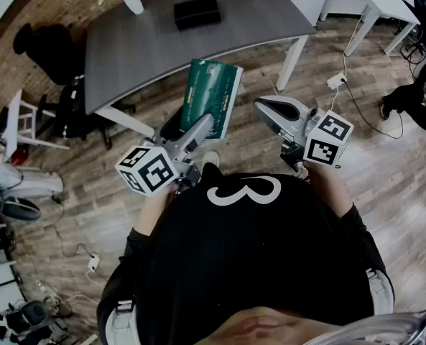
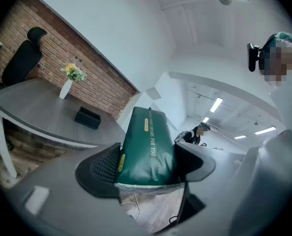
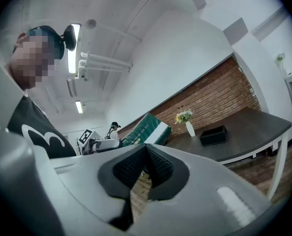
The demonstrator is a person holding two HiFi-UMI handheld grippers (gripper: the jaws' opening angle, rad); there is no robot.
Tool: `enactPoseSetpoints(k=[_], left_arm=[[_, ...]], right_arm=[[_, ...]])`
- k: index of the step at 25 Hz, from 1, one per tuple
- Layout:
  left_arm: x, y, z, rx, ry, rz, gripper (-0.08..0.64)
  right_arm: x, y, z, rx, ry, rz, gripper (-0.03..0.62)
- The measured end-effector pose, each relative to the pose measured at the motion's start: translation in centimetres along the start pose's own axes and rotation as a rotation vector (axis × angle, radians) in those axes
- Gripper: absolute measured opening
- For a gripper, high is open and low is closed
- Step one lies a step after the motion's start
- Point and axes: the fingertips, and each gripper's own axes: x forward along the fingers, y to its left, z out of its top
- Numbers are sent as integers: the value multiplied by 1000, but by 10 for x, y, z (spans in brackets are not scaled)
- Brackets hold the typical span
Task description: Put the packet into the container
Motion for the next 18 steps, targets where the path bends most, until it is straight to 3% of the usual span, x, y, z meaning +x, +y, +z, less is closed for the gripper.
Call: enactPoseSetpoints(k=[18], left_arm=[[8, 22, -19, -24, -5, 2, 368]], right_arm=[[3, -27, -19, 68, -36, -9, 2]])
